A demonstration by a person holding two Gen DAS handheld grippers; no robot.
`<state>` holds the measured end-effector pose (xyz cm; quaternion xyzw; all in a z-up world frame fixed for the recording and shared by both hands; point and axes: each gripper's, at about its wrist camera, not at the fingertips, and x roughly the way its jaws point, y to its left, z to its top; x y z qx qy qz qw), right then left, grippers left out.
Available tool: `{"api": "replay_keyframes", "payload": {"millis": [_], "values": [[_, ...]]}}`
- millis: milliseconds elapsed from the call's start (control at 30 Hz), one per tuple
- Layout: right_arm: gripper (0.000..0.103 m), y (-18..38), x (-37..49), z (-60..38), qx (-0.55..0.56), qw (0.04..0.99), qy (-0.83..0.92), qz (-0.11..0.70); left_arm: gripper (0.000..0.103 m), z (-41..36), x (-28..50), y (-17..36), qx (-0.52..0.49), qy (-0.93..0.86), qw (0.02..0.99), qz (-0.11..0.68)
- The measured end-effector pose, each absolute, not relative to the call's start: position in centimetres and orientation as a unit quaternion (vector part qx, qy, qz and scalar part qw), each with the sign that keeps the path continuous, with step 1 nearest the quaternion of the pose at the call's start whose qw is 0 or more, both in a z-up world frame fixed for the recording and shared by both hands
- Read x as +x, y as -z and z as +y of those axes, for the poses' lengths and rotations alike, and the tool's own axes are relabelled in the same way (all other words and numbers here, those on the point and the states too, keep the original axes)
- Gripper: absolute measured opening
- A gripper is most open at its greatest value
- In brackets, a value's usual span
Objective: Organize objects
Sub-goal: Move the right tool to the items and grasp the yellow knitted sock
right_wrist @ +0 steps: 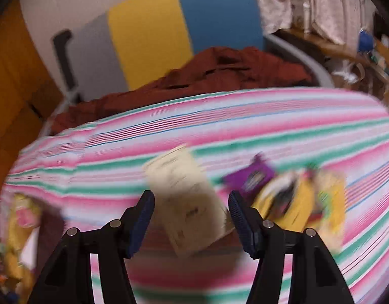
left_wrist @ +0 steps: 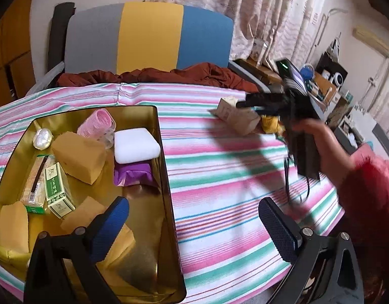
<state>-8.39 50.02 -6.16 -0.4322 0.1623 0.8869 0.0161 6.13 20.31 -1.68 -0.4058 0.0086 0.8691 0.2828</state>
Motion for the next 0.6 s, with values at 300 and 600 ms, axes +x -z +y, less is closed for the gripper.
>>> {"api": "replay_keyframes", "payload": {"millis": [300, 600], "values": [[0.063, 6.5, 1.4, 50.1, -0.35, 0.059, -0.91, 0.216, 0.103, 20.9, 5.7, 1.6, -0.408, -0.87, 0.277, 0.0], [0.069, 5.9, -3.6, 54.0, -0.36, 0.151, -0.912, 0.128, 0.103, 22.9, 5.3, 1.9, -0.409, -0.867, 0.284, 0.011]]}}
